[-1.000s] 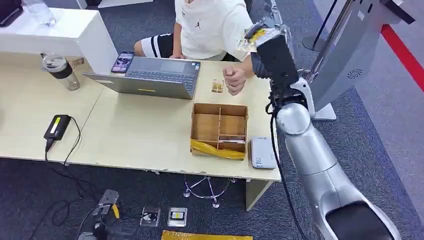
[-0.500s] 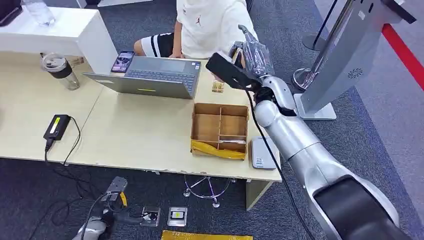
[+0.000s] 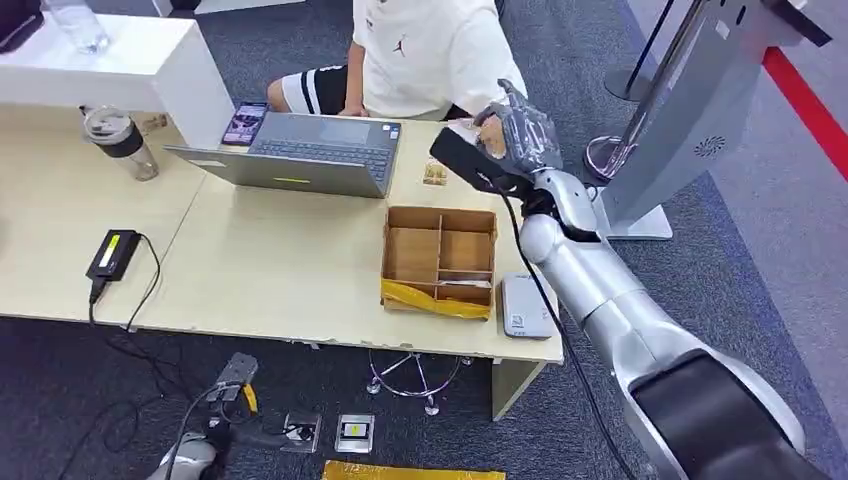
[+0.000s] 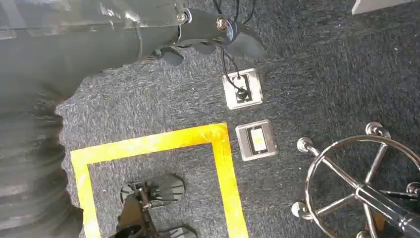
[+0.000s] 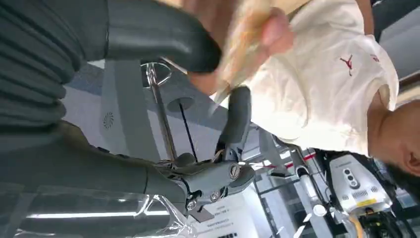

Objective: Pass the card to the sensor for recognition and then transmit it.

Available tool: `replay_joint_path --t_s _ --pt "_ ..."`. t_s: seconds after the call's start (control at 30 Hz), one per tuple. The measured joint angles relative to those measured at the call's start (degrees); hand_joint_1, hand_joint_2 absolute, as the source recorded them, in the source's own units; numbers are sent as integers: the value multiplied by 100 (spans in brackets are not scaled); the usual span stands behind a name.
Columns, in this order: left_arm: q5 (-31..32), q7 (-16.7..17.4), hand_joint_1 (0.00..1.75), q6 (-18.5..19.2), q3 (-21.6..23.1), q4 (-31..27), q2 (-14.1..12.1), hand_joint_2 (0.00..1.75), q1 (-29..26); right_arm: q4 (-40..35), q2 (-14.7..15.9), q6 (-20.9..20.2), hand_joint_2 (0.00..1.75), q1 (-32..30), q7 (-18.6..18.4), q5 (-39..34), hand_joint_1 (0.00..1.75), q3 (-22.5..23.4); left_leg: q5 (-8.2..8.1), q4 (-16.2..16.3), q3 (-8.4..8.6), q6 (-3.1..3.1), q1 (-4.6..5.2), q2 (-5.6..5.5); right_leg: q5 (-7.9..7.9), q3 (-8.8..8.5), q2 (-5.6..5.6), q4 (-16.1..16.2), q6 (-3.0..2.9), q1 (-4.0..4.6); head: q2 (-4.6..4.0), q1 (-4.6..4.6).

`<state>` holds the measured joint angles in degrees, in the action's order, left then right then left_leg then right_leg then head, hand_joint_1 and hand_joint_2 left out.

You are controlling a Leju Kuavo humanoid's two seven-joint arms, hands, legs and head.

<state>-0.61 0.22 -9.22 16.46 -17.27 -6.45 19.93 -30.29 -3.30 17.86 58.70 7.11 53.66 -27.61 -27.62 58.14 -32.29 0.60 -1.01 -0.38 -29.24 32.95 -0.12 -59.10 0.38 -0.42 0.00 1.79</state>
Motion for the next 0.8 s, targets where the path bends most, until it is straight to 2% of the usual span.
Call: replay_joint_path --t_s 0.17,0.27,0.37,0.5,0.67,0.8 --pt "9 0 0 -55 -2 2 -9 175 -63 -15 9 201 175 -2 371 -463 0 52 0 0 1 0 0 1 0 0 2 0 0 0 0 0" --pt "31 -2 0 -63 -4 15 -30 175 -123 -275 41 114 175 -95 402 -762 0 103 0 0 4 0 0 1 0 -1 1 0 0 0 0 0" --pt "44 -15 0 -74 -6 22 -63 175 -166 -786 111 -65 175 -384 201 -976 0 118 0 0 4 0 -1 2 0 -1 2 1 0 1 0 2" --pt "72 -20 0 -140 -11 44 -142 175 -256 -1927 290 -251 175 -1042 -159 -1191 0 120 -1 0 7 1 -1 4 0 -1 6 1 0 1 0 0" --pt "-94 -96 0 -205 -44 81 -302 175 -406 -3420 573 -486 175 -2033 -615 -1136 0 193 -3 -1 7 2 -1 7 -1 -1 8 2 0 1 0 -4" --pt "-199 -177 0 -203 -118 107 -446 175 -538 -4517 789 -750 175 -2737 -770 -975 0 326 -4 -2 5 1 -1 12 -1 0 9 3 0 1 0 -2"
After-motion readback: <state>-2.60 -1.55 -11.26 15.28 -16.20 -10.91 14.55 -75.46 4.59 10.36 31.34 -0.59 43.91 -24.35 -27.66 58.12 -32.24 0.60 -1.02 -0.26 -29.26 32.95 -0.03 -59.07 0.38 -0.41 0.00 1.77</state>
